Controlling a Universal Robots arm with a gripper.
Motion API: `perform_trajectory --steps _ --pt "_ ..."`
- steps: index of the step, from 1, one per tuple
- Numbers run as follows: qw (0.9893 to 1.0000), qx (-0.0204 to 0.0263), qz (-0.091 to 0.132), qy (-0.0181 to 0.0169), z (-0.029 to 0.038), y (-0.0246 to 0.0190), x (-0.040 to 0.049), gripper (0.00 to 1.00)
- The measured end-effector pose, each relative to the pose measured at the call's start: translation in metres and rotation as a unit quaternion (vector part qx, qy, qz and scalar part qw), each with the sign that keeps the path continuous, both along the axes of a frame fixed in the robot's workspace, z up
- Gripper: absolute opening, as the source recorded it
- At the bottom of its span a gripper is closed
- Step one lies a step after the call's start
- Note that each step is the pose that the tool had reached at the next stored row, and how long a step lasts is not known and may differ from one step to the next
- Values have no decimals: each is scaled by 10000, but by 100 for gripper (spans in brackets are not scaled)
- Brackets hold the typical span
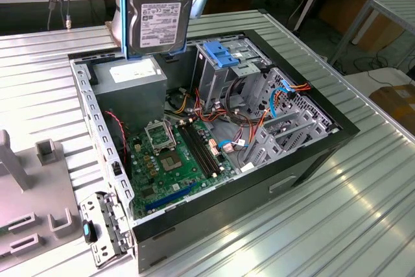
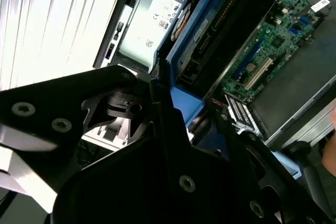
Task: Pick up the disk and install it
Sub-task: 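Pick up the disk, then insert the disk into the insertion slot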
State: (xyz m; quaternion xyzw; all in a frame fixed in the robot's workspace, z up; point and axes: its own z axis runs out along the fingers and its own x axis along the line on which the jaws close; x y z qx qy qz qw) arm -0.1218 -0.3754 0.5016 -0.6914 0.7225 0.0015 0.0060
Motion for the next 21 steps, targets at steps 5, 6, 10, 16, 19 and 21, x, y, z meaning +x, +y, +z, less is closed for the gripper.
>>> perform_trajectory --steps 5,6,10,16,19,21 --pt "10000 0 0 -1 -5 0 179 37" --pt "10000 0 0 -1 -6 0 179 37" --pt "10000 0 0 -1 -6 0 181 37" --pt "10000 0 0 -1 -6 0 183 37" --pt "10000 0 0 -1 -6 -3 183 37" --pt "10000 -1 1 -1 -5 -30 183 37"
